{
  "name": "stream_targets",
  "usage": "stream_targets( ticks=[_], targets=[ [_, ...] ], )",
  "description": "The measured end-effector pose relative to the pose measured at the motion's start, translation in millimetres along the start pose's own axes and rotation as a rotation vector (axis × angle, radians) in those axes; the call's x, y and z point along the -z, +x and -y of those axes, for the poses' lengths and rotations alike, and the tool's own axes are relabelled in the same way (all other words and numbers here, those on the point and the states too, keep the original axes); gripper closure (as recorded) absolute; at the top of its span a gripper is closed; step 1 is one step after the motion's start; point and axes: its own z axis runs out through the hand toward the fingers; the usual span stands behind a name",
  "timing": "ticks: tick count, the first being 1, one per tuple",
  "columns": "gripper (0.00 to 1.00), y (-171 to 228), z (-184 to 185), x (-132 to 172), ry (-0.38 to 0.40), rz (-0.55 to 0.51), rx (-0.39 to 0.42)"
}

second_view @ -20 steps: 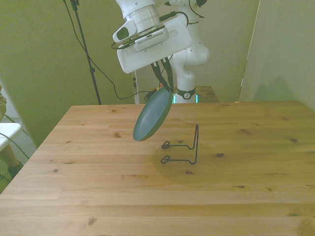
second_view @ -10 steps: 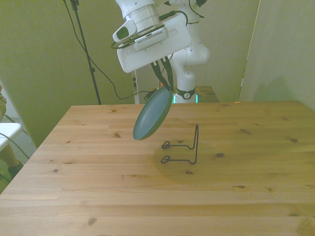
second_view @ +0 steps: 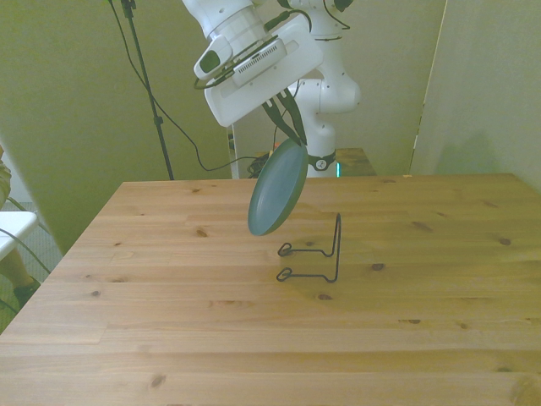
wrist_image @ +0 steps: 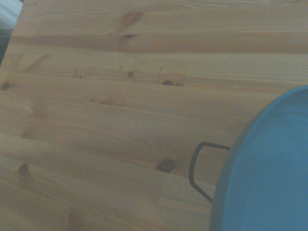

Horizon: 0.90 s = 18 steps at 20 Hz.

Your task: Load the plate

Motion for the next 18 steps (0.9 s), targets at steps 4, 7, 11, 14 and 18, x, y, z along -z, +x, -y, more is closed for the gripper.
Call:
stream_targets(
  ticks=[4, 7, 11, 14, 18],
  targets=[
    [1.00, -1, 0, 0, 0.018, 0.015, 0.017],
    [1.00, 3, -1, 0, -0.005, -0.015, 0.018],
    [1.00, 2, -2, -11, 0.009, 0.035, 0.015],
    [1.00, 1, -4, -14, 0.052, 0.050, 0.028],
    [1.00, -1, -13, -16, 0.100, 0.094, 0.043]
  ],
)
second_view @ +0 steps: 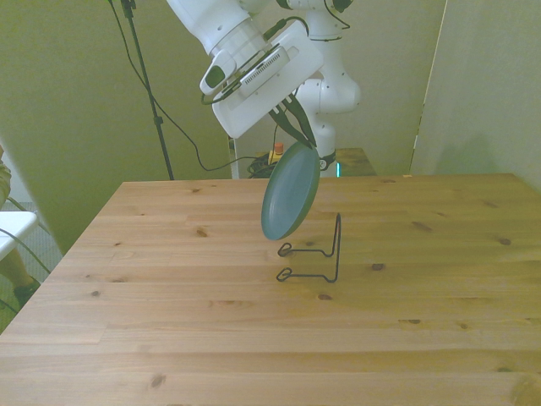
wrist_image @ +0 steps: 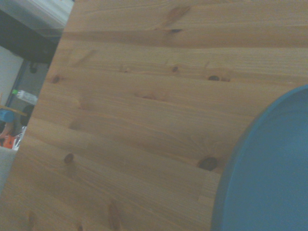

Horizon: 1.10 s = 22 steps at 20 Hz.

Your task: Load the plate

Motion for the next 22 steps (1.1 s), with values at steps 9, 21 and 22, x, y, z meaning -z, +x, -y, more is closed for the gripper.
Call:
stream_targets(
  ticks=[9, 21, 22],
  targets=[
    [1.00, 10, -3, -10, 0.052, 0.029, 0.046],
    [1.00, 14, 6, -33, 0.078, 0.015, 0.048],
    [1.00, 14, 5, -37, 0.080, 0.018, 0.045]
  ],
)
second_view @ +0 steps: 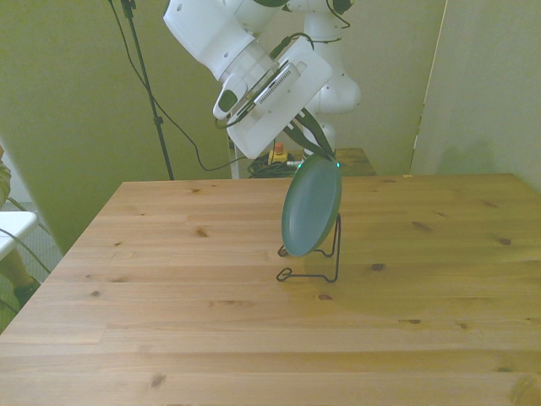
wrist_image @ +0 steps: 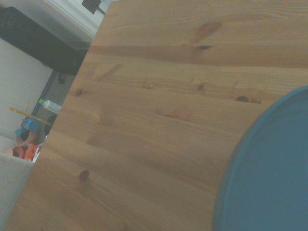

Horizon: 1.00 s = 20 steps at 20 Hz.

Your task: Load the plate

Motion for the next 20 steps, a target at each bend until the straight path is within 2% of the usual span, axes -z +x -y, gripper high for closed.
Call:
stream_targets(
  ticks=[4, 8, 20],
  targets=[
    [1.00, -5, -8, -13, 0.037, -0.002, -0.003],
    [1.00, -12, -15, -13, 0.085, -0.006, 0.002],
    [1.00, -10, -21, -16, 0.128, -0.018, 0.003]
  ],
)
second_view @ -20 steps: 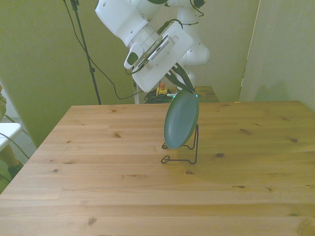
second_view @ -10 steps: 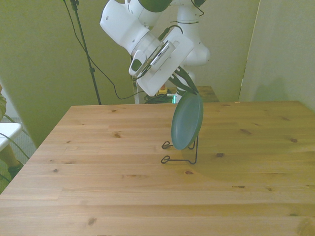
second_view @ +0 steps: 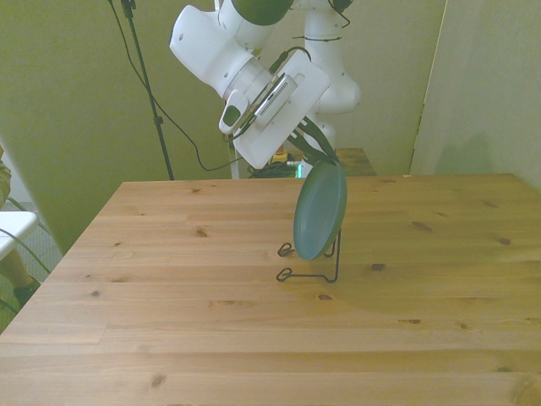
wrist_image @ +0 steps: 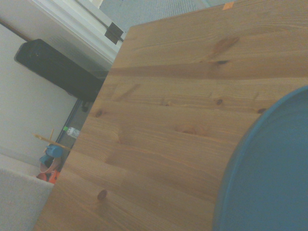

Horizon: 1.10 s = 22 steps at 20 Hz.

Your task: Load the plate

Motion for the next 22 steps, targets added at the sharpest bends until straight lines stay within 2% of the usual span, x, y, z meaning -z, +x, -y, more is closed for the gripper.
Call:
stream_targets(
  ticks=[22],
  targets=[
    [1.00, 21, -11, -22, 0.002, 0.021, -0.019]
  ],
)
